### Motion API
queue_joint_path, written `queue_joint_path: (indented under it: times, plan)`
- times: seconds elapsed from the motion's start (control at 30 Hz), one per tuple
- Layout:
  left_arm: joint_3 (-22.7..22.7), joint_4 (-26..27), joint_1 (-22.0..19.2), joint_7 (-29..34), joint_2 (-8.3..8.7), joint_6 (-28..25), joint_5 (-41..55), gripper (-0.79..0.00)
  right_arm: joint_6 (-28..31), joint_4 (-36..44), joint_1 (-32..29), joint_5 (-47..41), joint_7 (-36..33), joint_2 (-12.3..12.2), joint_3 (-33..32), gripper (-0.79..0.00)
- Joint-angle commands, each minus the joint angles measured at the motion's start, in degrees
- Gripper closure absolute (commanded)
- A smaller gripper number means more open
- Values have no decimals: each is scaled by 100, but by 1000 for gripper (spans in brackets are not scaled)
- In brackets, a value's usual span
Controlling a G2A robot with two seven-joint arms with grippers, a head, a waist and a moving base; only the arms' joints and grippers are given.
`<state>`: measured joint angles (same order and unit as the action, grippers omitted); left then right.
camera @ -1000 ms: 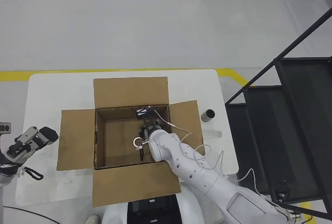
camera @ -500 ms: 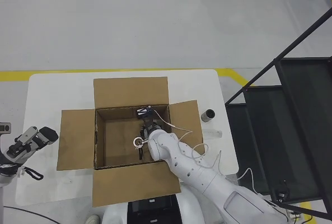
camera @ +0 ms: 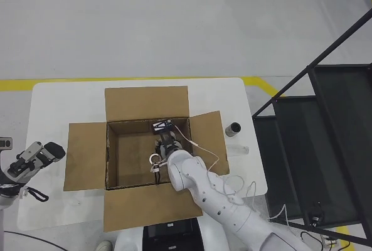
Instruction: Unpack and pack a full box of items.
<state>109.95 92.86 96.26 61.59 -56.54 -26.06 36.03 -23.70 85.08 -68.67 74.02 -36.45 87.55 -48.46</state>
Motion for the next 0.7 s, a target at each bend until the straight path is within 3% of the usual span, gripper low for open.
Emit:
queue_joint_path:
  times: [0.0, 0.43, 0.67]
  plan:
    - [0, 0, 0, 0, 0, 0, 0, -785, 136, 216, -111, 14, -25, -30, -85, 0]
    - [0, 0, 0, 0, 0, 0, 0, -785, 1174, 2158, -1167, 87, -270, -284, -701, 0]
    - [0, 0, 0, 0, 0, 0, 0, -785, 1774, 3389, -2032, 47, -312, -480, -1416, 0]
